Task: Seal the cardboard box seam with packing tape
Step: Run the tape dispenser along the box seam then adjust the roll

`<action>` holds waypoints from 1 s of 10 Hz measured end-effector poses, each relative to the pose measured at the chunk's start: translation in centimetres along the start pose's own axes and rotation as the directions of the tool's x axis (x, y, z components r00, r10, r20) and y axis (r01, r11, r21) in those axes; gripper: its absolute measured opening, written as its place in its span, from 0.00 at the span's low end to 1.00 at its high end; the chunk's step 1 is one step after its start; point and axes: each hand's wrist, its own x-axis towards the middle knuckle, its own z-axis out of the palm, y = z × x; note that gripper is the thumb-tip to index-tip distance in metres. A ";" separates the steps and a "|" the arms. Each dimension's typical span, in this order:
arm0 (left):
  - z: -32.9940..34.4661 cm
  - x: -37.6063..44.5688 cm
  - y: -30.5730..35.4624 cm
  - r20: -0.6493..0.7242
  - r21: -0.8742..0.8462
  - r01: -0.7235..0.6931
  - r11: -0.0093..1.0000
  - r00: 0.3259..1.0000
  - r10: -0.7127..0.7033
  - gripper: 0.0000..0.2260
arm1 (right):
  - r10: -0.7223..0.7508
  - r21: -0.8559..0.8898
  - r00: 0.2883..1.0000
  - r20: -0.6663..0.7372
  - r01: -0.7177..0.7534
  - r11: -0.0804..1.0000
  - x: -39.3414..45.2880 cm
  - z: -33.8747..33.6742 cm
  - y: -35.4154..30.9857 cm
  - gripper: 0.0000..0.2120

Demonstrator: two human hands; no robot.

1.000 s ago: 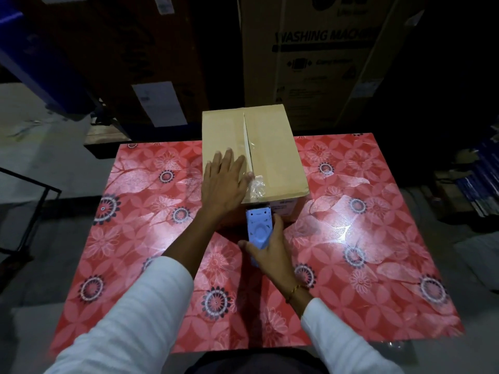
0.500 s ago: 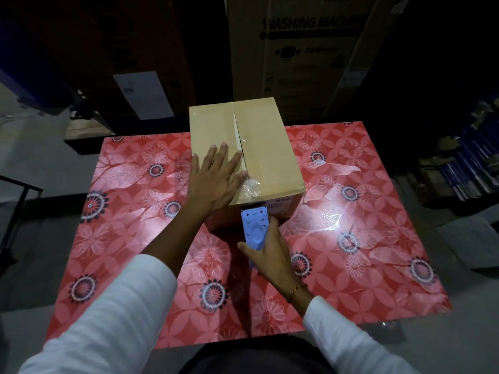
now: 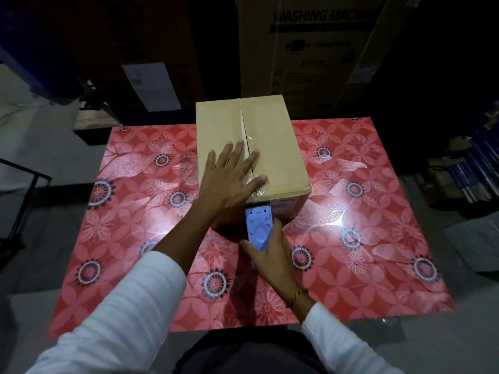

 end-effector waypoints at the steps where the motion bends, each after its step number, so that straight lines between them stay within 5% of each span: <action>1: 0.0 0.0 0.1 -0.010 0.020 -0.004 1.000 1.000 0.005 0.32 | 0.020 -0.026 1.000 -0.007 -0.021 0.999 -0.5 0.0 0.0 0.35; 10: 0.2 0.0 0.0 -0.028 0.038 0.004 0.999 1.000 -0.003 0.32 | 0.021 -0.060 1.000 0.001 -0.021 0.998 -4.0 -0.7 0.3 0.34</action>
